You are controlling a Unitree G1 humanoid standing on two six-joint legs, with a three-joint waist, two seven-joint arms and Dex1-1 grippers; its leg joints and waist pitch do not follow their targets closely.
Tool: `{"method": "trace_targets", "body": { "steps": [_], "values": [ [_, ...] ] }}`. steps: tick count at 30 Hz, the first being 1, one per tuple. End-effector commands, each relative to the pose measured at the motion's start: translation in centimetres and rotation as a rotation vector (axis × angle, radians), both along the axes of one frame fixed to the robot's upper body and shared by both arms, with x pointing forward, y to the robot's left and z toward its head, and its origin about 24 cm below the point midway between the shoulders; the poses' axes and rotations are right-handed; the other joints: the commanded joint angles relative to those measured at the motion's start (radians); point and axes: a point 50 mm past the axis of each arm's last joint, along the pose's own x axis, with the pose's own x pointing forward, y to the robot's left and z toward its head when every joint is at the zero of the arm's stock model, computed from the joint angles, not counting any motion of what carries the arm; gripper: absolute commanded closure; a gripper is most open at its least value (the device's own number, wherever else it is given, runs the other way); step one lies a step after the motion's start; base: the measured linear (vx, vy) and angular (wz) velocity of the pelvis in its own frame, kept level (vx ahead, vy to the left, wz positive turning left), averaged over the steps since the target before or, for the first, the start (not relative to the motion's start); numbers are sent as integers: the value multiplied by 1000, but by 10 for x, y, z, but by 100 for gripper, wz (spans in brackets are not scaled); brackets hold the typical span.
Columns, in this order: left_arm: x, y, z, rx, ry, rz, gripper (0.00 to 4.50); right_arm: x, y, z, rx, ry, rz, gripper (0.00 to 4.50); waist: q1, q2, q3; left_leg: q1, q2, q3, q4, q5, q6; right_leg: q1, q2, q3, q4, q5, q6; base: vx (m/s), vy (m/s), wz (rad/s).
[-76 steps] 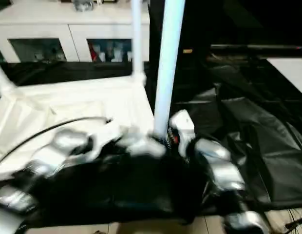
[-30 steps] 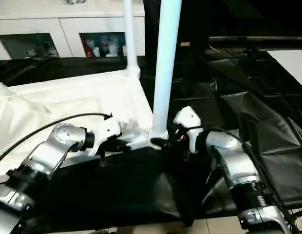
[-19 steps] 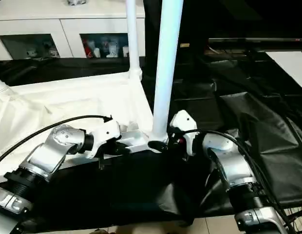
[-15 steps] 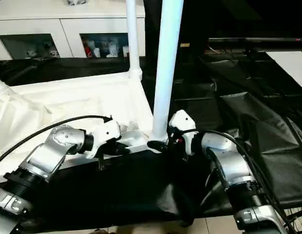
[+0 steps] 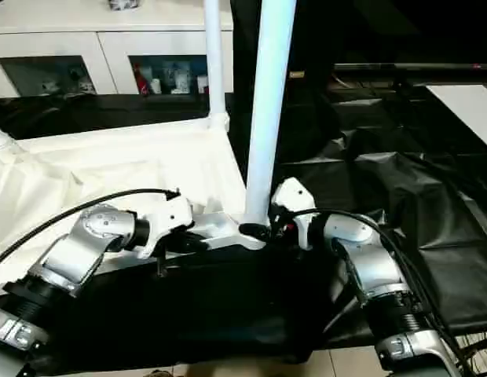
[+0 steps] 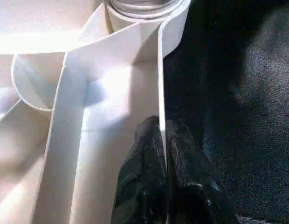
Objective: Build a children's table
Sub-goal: Rotate leg to tighten
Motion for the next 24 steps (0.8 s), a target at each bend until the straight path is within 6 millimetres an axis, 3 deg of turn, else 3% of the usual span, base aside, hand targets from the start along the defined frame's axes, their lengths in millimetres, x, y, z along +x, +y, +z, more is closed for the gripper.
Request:
{"method": "trace_targets", "body": {
  "steps": [1,2,5,12,17,24],
  "values": [
    [-6,-6,-4,11,11,-34,450,-8,7,-16,-47,57,55,230,5,-10,-62,17,65,-31,-72,-176,62,53,-66,46,-60,-203,-245,0,0,0],
    [-6,-6,-4,11,11,-33,450,-8,7,-16,-43,56,51,232,5,-11,-62,17,65,-31,-72,-178,61,53,-66,46,-60,-207,-243,0,0,0],
    [-6,-6,-4,12,13,-31,450,-7,8,-14,1,69,35,166,5,-10,-63,17,64,-32,-72,-177,59,53,-66,47,-60,-204,-242,0,0,0],
    [-4,-5,-4,15,9,-26,450,-13,5,-13,32,117,80,116,8,-9,-65,17,64,-31,-70,-158,72,54,-65,46,-56,-162,-253,0,0,0],
    [-4,-5,-4,16,10,-27,450,-11,3,-19,-38,78,38,63,8,-8,-63,18,64,-31,-71,-175,58,51,-66,46,-59,-192,-246,0,0,0],
    [-3,-3,-3,21,8,-25,450,-6,3,-19,-34,60,-9,63,6,-6,-64,18,63,-32,-71,-175,57,53,-64,46,-58,-170,-251,0,0,0]
  ]
}}
